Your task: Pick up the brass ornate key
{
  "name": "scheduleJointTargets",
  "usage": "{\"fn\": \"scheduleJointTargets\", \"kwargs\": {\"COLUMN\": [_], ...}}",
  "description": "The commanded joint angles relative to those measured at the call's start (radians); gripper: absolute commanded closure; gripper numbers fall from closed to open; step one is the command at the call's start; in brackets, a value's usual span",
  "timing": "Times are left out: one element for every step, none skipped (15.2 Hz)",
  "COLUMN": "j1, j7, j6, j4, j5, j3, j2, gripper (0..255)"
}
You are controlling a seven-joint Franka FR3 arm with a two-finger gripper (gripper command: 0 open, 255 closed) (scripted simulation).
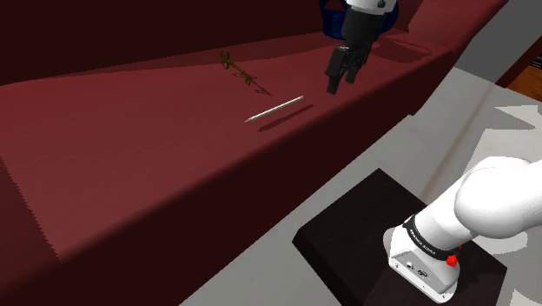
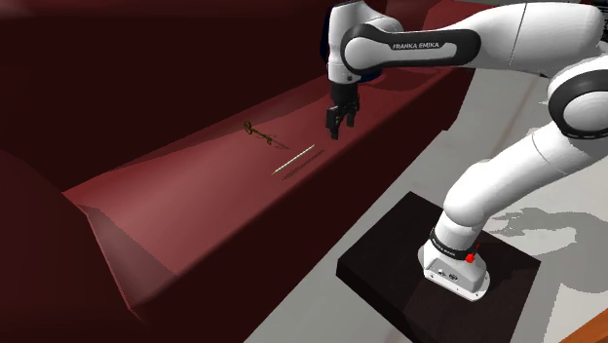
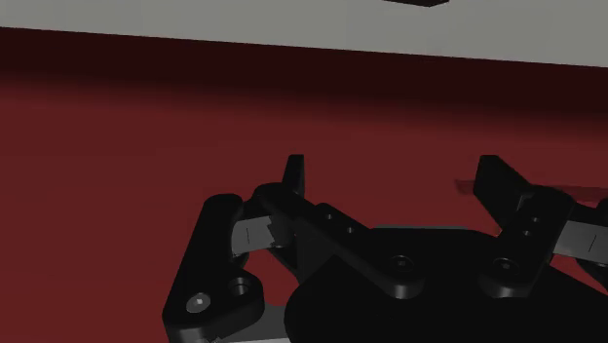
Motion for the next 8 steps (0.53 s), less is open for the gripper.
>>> {"fn": "scheduleJointTargets", "kwargs": {"j1": [0.0,0.0,0.001,0.002,0.003,0.005,0.007,0.009], "j7": [0.041,0.064,0.087,0.11,0.134,0.157,0.181,0.206], "j6": [0.019,0.025,0.031,0.036,0.04,0.043,0.045,0.046], "j4": [0.054,0.085,0.117,0.15,0.185,0.221,0.258,0.297], "j5": [-0.002,-0.004,-0.008,-0.014,-0.021,-0.03,-0.04,-0.051], "j3": [0.027,0.042,0.056,0.071,0.085,0.098,0.112,0.125], "j2": [0.06,0.092,0.125,0.158,0.191,0.226,0.261,0.296], "gripper": [0,0,0,0,0,0,0,0]}}
